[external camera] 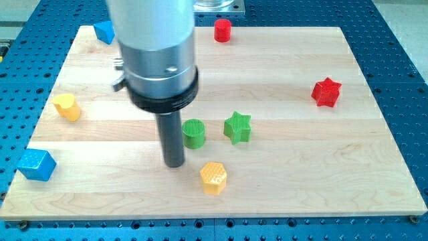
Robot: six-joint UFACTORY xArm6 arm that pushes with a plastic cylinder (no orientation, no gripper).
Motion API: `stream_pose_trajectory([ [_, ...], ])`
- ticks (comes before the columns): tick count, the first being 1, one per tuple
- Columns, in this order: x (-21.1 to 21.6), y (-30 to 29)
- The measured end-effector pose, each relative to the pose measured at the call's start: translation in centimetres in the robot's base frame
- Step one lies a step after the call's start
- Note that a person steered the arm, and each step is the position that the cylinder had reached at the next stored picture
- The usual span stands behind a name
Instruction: Push the green circle into the green star
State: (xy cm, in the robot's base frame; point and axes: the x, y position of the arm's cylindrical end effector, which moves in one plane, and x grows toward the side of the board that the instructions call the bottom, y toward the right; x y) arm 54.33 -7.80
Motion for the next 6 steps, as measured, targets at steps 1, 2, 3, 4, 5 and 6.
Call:
stream_pose_trajectory([
  [1,-2.5,-1.8],
  [2,-4.0,2.4],
  [3,-4.0,9.1],
  [4,-4.0,13.5],
  [5,1.2,7.0],
  [6,3.0,15.7],
])
